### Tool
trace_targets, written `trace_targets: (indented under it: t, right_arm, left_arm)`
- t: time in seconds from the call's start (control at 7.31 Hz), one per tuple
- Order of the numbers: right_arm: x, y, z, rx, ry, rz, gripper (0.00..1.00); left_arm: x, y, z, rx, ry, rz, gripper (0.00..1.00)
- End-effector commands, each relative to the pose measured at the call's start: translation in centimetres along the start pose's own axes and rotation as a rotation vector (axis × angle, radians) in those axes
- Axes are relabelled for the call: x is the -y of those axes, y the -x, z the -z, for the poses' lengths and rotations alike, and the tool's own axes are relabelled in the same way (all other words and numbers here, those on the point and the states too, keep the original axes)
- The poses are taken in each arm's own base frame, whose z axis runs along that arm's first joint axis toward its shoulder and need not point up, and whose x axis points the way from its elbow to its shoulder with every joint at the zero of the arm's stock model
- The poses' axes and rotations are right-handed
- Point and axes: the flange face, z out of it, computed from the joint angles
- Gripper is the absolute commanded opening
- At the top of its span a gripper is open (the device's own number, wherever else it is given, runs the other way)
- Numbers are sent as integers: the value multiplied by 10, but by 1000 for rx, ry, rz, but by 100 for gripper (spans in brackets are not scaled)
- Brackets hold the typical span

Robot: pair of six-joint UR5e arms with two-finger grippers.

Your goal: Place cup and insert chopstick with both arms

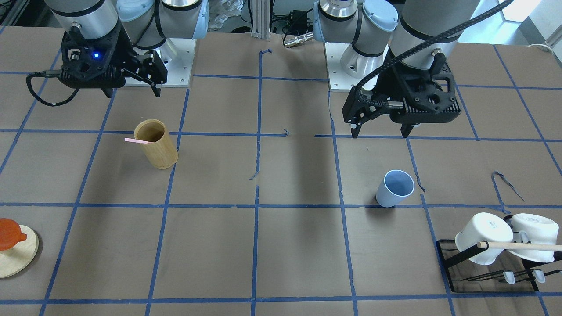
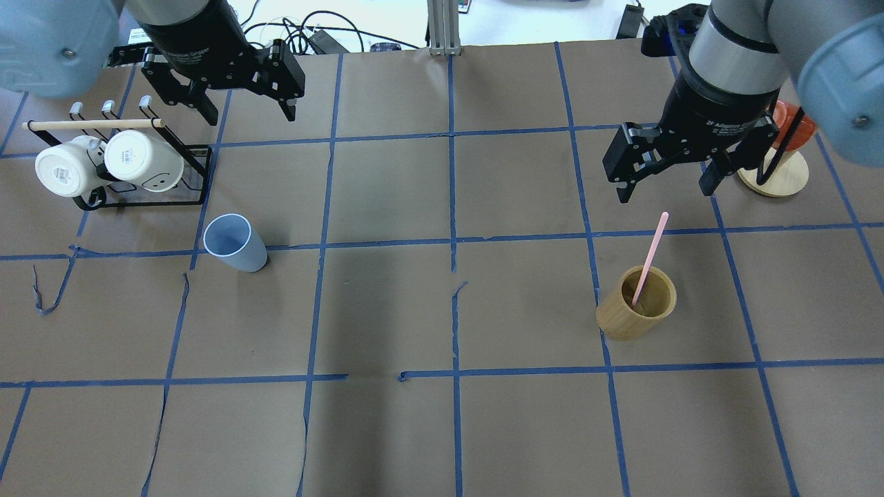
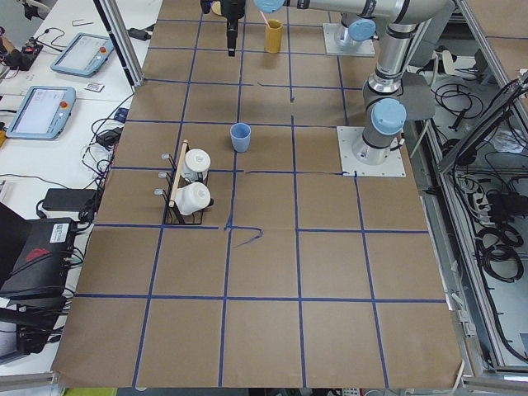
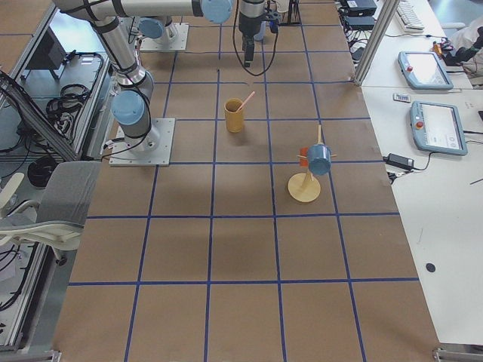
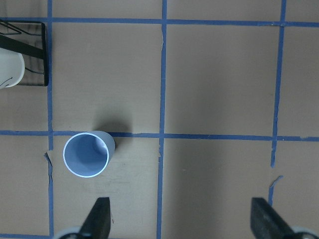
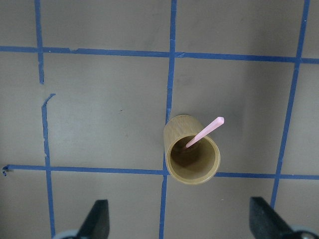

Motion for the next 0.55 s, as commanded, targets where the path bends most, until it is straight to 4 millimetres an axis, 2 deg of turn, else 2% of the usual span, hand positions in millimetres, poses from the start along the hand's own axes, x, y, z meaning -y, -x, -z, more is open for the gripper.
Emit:
trace_targets:
  t: [0.0, 0.41]
  right_arm:
    - [0, 0, -1, 0, 2, 0, 100]
    - [-1, 0, -1, 0, 8, 0, 100]
  left_arm:
    - [0, -1, -1, 0, 3, -1, 100]
    - [0, 0, -1, 0, 3, 0, 100]
